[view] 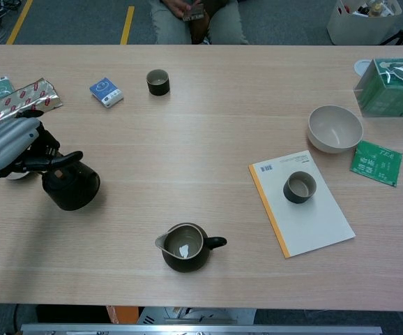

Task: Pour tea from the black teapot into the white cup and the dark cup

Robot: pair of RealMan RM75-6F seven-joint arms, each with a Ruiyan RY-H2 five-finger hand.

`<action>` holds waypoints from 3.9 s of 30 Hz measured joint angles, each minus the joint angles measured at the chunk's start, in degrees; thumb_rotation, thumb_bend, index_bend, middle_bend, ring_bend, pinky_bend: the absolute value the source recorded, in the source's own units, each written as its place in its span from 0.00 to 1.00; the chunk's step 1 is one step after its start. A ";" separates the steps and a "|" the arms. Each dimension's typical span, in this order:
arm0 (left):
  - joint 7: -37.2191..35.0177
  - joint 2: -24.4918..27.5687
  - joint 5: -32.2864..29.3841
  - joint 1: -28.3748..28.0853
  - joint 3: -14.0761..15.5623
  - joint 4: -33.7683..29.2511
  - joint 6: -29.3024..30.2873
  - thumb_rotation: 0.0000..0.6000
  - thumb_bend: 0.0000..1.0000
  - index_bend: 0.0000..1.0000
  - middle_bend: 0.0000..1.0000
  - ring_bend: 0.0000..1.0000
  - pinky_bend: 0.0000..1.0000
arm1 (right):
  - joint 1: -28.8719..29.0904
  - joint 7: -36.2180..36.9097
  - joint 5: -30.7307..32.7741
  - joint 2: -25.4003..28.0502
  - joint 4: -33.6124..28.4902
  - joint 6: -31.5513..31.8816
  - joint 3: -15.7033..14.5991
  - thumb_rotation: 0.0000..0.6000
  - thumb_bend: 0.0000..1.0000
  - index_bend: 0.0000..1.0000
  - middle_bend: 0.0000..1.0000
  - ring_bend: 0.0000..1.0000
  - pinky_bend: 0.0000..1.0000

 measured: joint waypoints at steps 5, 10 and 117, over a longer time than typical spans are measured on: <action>-1.77 -0.30 1.33 0.92 -2.15 1.09 3.95 0.19 0.14 0.98 1.00 0.86 0.00 | 0.01 -0.23 -0.12 0.12 -0.35 0.10 -0.02 1.00 0.12 0.36 0.32 0.18 0.20; -2.14 -0.75 1.64 1.45 -4.15 2.10 6.52 0.37 0.14 1.00 1.00 0.88 0.00 | 0.01 -0.45 -0.29 0.16 -0.67 0.25 -0.07 1.00 0.12 0.36 0.32 0.18 0.20; -5.09 2.37 13.06 4.97 -4.51 2.82 14.13 0.94 0.31 1.00 1.00 0.88 0.00 | 27.05 -47.45 -0.01 -15.82 -9.82 -38.50 -4.44 1.00 0.04 0.27 0.24 0.15 0.20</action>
